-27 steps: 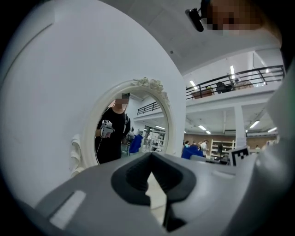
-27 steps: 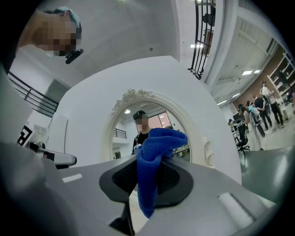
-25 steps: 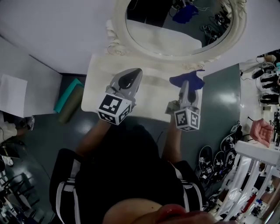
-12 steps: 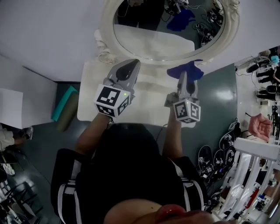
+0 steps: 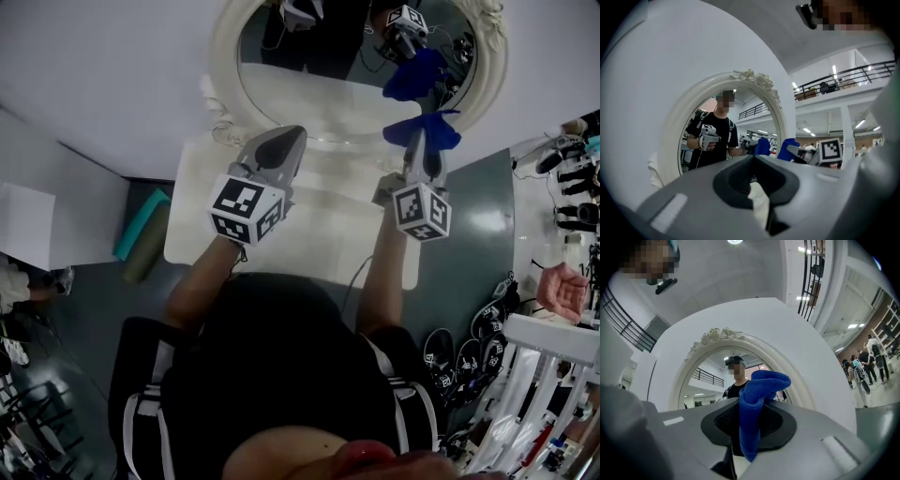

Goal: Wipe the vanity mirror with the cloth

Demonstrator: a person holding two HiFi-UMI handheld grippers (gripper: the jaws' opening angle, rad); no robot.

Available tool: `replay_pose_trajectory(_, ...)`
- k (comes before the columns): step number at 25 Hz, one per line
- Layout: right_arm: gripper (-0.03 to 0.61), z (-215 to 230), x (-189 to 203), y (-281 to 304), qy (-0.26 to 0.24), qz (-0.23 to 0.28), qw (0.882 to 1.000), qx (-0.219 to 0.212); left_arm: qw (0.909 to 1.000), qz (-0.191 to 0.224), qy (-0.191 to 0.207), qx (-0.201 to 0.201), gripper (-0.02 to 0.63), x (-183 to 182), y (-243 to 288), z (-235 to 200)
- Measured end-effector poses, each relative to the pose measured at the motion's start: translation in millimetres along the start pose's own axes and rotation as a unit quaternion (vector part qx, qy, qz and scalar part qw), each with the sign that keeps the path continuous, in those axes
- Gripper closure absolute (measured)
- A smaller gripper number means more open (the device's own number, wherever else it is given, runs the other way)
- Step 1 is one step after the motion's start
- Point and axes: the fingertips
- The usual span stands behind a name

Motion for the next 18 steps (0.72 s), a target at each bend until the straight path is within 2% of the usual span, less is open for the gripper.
replay_pose_trajectory(7, 0.508, 34, -3, 14, -0.003, 0.004, 1.0, 0.01, 1.0, 0.003, 0.003, 0.002, 0.603, 2, 11, 15)
replay_pose_trajectory(18, 0.508, 39, -8, 50, 0.009, 0.018, 1.0, 0.017, 1.0, 0.008, -0.002, -0.002, 0.603, -4, 15, -4)
Point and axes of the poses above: the fingertips, and each gripper's own axes: y forward along the fingers, z to its right, x out of its underside, and after that the axes turned 10 degrees about -y, right-handed
